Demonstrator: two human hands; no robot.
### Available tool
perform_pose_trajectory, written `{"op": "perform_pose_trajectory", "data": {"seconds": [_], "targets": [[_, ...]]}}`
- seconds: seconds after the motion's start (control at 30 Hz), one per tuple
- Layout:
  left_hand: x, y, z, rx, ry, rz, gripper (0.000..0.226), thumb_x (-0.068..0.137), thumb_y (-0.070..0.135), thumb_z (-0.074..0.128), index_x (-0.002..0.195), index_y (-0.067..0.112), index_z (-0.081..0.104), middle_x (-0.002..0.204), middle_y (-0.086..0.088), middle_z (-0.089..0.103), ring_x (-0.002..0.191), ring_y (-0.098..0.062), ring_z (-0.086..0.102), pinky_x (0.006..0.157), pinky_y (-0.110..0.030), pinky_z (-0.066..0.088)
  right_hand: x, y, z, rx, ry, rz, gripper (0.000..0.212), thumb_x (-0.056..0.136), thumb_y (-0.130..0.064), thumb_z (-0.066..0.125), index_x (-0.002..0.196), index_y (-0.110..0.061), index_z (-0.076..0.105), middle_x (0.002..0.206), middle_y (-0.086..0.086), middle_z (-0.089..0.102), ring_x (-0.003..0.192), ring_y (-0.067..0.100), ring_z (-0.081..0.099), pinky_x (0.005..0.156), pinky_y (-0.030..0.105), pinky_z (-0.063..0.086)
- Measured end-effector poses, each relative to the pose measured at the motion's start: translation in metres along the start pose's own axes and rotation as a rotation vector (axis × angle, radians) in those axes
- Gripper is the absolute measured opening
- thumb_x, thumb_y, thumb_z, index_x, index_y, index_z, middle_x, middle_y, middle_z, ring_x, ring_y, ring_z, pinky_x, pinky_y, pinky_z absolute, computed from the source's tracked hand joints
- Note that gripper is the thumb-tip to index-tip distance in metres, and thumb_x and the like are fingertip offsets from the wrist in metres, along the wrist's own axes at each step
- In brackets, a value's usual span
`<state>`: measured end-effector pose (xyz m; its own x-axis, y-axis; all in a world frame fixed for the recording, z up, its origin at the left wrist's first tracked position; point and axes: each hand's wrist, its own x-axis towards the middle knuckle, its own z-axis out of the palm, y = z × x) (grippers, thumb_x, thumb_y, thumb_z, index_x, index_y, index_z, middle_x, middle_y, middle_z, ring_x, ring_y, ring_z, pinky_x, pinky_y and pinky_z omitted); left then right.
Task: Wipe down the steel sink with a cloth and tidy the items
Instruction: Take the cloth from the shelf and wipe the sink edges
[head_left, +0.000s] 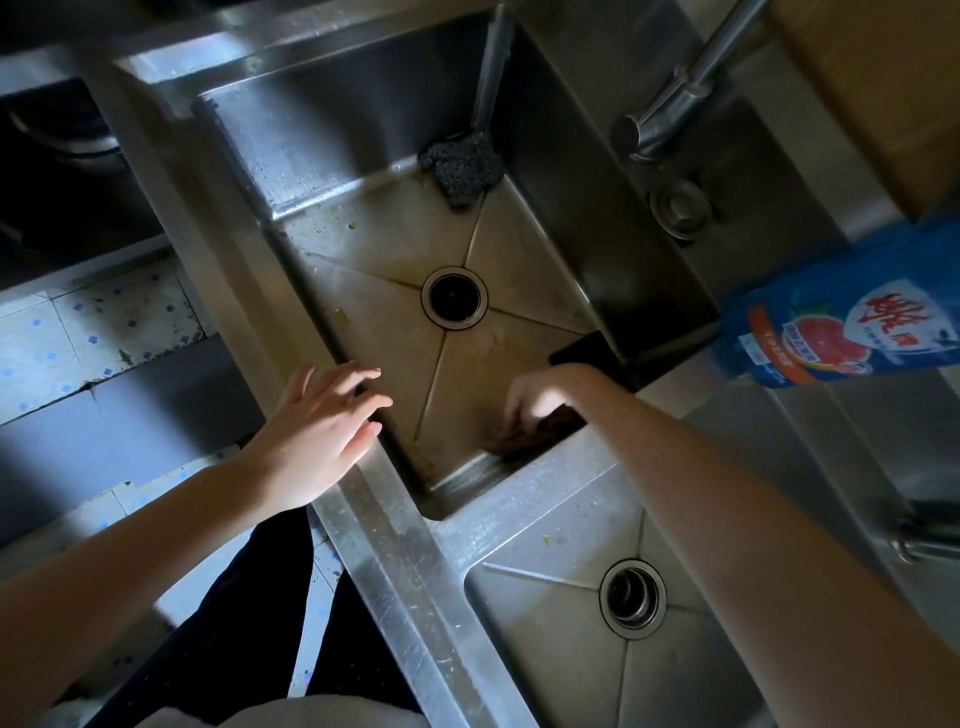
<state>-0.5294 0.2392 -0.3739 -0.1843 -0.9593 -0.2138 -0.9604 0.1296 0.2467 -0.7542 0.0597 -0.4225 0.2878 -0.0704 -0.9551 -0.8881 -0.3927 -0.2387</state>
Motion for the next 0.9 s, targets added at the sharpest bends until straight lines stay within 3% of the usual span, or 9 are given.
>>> {"op": "perform_pose_trajectory", "data": {"seconds": [0.1, 0.23, 0.37, 0.4, 0.53, 0.63, 0.73, 0.83, 0.9], "targets": [[-0.002, -0.001, -0.002, -0.008, -0.001, -0.006, 0.043, 0.089, 0.035, 0.031, 0.107, 0.015, 0.065, 0.125, -0.011, 0.056, 0.111, -0.028, 0.058, 0.093, -0.049, 0.04, 0.01, -0.04, 0.028, -0.004, -0.05, -0.13, 0.041, 0.081, 0.004, 0.062, 0.118, -0.012, 0.066, 0.118, 0.006, 0.067, 0.1, 0.02, 0.061, 0.089, 0.029, 0.048], [-0.004, -0.002, -0.001, 0.005, 0.001, -0.007, 0.043, 0.088, 0.034, 0.031, 0.105, 0.015, 0.065, 0.123, -0.011, 0.058, 0.111, -0.028, 0.059, 0.091, -0.048, 0.041, 0.015, -0.059, 0.042, 0.049, -0.048, -0.233, 0.045, 0.076, 0.003, 0.061, 0.114, -0.019, 0.069, 0.087, -0.01, 0.068, 0.069, 0.006, 0.058, 0.055, 0.008, 0.045], [-0.004, -0.002, 0.0, 0.004, 0.0, -0.002, 0.042, 0.088, 0.034, 0.031, 0.105, 0.015, 0.065, 0.123, -0.01, 0.058, 0.11, -0.027, 0.059, 0.091, -0.048, 0.042, 0.017, -0.038, 0.027, -0.021, -0.044, -0.201, 0.043, 0.078, 0.002, 0.064, 0.118, -0.014, 0.067, 0.115, 0.005, 0.069, 0.09, 0.016, 0.061, 0.079, 0.024, 0.049], [-0.004, -0.002, 0.0, -0.002, 0.001, -0.004, 0.041, 0.089, 0.034, 0.032, 0.105, 0.015, 0.065, 0.123, -0.01, 0.057, 0.111, -0.027, 0.058, 0.092, -0.048, 0.042, 0.016, -0.026, 0.021, -0.033, -0.038, -0.169, 0.04, 0.08, 0.001, 0.065, 0.118, -0.011, 0.066, 0.118, 0.007, 0.067, 0.091, 0.016, 0.059, 0.079, 0.022, 0.046], [-0.003, -0.003, 0.004, -0.019, 0.025, -0.009, 0.023, 0.09, 0.024, 0.053, 0.107, 0.014, 0.065, 0.126, -0.011, 0.056, 0.116, -0.027, 0.055, 0.096, -0.05, 0.039, 0.006, 0.034, -0.005, 0.058, 0.126, 0.006, 0.032, 0.08, 0.006, 0.06, 0.106, -0.008, 0.072, 0.107, 0.01, 0.07, 0.077, 0.015, 0.06, 0.06, 0.016, 0.046], [-0.003, -0.004, 0.004, -0.008, 0.03, -0.012, 0.024, 0.089, 0.024, 0.052, 0.106, 0.014, 0.065, 0.125, -0.011, 0.056, 0.115, -0.027, 0.056, 0.095, -0.05, 0.039, -0.002, 0.064, -0.015, 0.098, 0.277, 0.114, 0.023, 0.077, -0.002, 0.059, 0.091, -0.009, 0.075, 0.096, 0.012, 0.072, 0.085, 0.027, 0.067, 0.078, 0.034, 0.054], [-0.003, -0.004, 0.001, -0.003, 0.024, -0.015, 0.038, 0.089, 0.032, 0.035, 0.104, 0.016, 0.065, 0.123, -0.01, 0.058, 0.111, -0.027, 0.058, 0.093, -0.048, 0.041, -0.005, 0.059, -0.013, 0.063, 0.265, 0.137, 0.023, 0.076, -0.01, 0.059, 0.094, -0.006, 0.074, 0.095, 0.015, 0.072, 0.088, 0.032, 0.067, 0.085, 0.041, 0.054], [-0.005, -0.006, 0.0, 0.003, 0.018, -0.015, 0.042, 0.089, 0.034, 0.03, 0.105, 0.016, 0.065, 0.123, -0.01, 0.058, 0.11, -0.027, 0.059, 0.092, -0.047, 0.042, -0.002, 0.032, -0.005, 0.036, 0.164, 0.1, 0.032, 0.075, 0.004, 0.059, 0.103, -0.004, 0.072, 0.104, 0.014, 0.071, 0.088, 0.025, 0.066, 0.073, 0.028, 0.054], [-0.005, -0.01, -0.002, -0.007, 0.029, -0.018, 0.042, 0.089, 0.033, 0.031, 0.106, 0.016, 0.065, 0.124, -0.01, 0.057, 0.11, -0.027, 0.059, 0.092, -0.047, 0.041, 0.0, 0.008, 0.004, 0.068, 0.08, 0.029, 0.039, 0.077, 0.011, 0.057, 0.112, -0.002, 0.069, 0.113, 0.014, 0.069, 0.091, 0.019, 0.061, 0.063, 0.016, 0.044]]}}
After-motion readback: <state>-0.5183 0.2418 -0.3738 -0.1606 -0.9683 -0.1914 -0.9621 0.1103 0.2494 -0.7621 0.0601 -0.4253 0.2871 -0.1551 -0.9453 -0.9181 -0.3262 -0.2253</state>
